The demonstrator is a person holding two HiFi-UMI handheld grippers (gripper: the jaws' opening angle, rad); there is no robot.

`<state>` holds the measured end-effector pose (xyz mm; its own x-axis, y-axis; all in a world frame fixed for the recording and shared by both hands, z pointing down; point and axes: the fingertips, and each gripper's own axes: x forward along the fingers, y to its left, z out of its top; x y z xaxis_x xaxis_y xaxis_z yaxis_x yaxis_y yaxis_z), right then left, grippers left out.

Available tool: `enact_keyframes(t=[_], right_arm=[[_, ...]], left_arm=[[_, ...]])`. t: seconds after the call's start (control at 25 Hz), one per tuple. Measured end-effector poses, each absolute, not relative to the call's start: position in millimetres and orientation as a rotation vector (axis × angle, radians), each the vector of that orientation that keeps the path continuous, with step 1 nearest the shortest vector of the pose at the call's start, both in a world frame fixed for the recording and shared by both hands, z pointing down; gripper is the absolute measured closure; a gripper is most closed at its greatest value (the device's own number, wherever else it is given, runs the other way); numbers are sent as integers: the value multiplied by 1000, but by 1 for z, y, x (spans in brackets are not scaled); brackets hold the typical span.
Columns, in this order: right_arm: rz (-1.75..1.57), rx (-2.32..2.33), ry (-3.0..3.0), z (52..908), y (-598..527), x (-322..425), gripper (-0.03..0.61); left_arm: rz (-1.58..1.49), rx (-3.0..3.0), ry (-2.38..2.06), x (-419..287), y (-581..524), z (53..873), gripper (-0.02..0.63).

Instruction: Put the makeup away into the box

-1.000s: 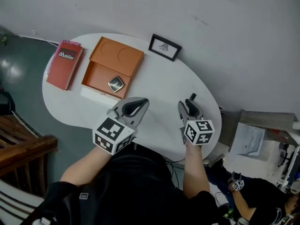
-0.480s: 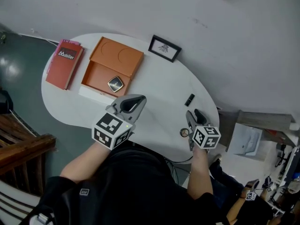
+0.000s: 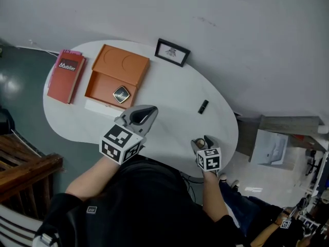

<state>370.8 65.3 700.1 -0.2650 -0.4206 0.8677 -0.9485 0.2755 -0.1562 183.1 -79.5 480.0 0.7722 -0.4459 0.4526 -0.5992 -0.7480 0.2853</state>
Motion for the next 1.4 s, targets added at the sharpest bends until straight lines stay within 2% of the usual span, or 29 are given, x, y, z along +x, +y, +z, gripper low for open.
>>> enact_keyframes(t=[0.32, 0.52, 0.76, 1.08, 1.4], right_arm=[[846, 1192, -1763, 715, 83, 379, 340], [782, 1261, -1863, 682, 55, 386, 347], [735, 1302, -2002, 640, 15, 378, 348], [643, 1337, -2130, 584, -41, 301, 348], [534, 1383, -2161, 539, -106, 149, 348]], left_arm=[[497, 2589, -763, 204, -73, 466, 600], [486, 2611, -822, 202, -72, 454, 600], [468, 2560, -949, 168, -71, 450, 600], [387, 2543, -1070, 82, -106, 441, 600], [448, 2674, -1040, -58, -142, 439, 600]])
